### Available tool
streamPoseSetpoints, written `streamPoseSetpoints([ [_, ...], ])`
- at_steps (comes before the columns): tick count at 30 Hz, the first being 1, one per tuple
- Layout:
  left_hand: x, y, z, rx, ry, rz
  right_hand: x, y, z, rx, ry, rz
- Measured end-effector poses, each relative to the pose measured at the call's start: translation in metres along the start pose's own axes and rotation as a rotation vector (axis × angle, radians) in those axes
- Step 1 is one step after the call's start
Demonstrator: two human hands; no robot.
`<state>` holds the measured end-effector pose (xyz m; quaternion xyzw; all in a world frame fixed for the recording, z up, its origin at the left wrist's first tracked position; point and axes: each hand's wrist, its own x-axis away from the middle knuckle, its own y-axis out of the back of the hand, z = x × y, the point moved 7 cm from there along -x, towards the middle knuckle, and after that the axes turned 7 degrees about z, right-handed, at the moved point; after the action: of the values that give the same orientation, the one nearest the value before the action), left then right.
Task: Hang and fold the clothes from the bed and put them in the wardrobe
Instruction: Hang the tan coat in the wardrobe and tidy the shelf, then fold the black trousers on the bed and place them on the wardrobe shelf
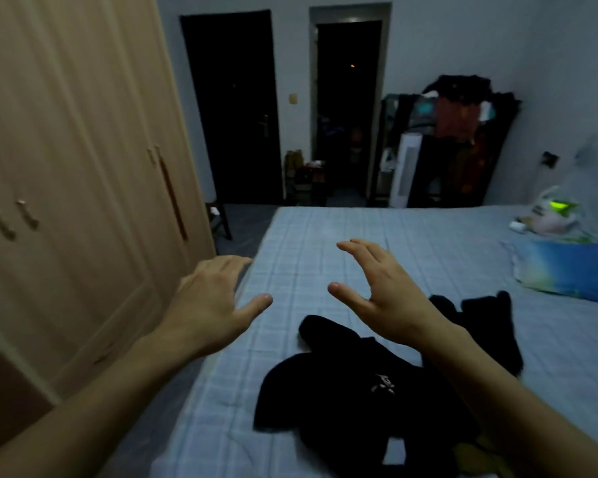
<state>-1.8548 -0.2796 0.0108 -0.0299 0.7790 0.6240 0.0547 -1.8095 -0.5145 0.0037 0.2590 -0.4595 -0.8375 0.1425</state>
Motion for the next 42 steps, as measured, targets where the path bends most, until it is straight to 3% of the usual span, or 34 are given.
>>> streamPoseSetpoints([
  [8, -0.049, -0.052, -0.071, 0.123, -0.241, 0.108, 0.053, 0.024, -0.074, 0.082, -0.247, -0.046],
  [16, -0.081, -0.080, -0.081, 0.292, -0.417, 0.153, 0.071, 0.040, -0.082, 0.212, -0.428, -0.114],
  [22, -0.079, -0.134, -0.105, 0.425, -0.441, 0.270, 0.123, 0.029, -0.102, 0.284, -0.574, -0.049],
  [26, -0.062, -0.164, -0.139, 0.412, -0.516, 0.356, 0.167, 0.039, -0.125, 0.255, -0.678, -0.109],
  [34, -0.051, -0.202, -0.202, 0.340, -0.536, 0.370, 0.247, 0.049, -0.196, 0.131, -0.732, -0.163],
  [42, -0.023, -0.254, -0.335, 0.366, -0.459, 0.404, 0.333, 0.074, -0.298, -0.005, -0.743, -0.181],
])
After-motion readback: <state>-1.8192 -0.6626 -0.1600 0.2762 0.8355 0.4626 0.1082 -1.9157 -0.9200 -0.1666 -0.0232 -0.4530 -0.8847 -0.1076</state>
